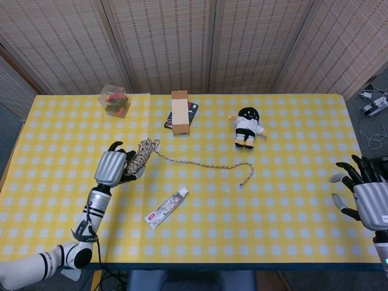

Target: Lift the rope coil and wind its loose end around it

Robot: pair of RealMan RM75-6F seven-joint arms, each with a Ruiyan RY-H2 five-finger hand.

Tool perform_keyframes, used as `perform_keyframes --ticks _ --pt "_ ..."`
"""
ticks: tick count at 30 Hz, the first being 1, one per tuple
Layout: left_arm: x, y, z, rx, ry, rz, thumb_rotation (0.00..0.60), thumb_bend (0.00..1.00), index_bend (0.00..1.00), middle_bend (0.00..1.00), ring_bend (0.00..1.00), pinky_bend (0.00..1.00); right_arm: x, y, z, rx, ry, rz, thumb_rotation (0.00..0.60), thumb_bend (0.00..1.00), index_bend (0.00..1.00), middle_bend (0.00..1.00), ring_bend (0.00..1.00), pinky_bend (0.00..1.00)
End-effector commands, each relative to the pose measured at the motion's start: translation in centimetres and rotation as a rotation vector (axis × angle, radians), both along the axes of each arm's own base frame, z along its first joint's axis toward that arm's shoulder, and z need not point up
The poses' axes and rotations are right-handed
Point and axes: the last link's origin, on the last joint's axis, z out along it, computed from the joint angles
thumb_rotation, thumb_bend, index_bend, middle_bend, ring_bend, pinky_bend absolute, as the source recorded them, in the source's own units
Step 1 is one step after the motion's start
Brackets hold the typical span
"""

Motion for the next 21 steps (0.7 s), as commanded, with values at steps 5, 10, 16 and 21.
perform_keyframes --ticks 5,10,16,21 --pt "1.1 -1.7 1.7 -0.006 -0.006 -0.092 0.35 0.36 0.77 0.73 0.52 0.16 2.3 -2.6 -1.8 0.081 0.032 0.033 0.6 0.31 0.41 0.21 0.0 0.04" --pt "2.3 -2.4 2.5 -0.004 -0.009 -0.155 0.35 0.36 0.77 0.73 0.52 0.16 3.5 -4.5 -3.3 0.126 0.072 0.045 0.6 0.31 0.41 0.21 0.0 0.05" --pt "3.3 -3.3 3.1 -0.005 -0.011 -0.209 0.351 0.36 0.77 0.73 0.52 0.16 4.9 -7.5 -6.2 0.186 0.091 0.034 0.6 0.31 0.42 0.21 0.0 0.05" --pt "3.8 -4.2 3.2 -0.013 -0.009 -0.232 0.349 0.36 0.77 0.73 0.52 0.16 6.7 -10.0 -9.1 0.224 0.105 0.046 0.6 0.27 0.46 0.21 0.0 0.06"
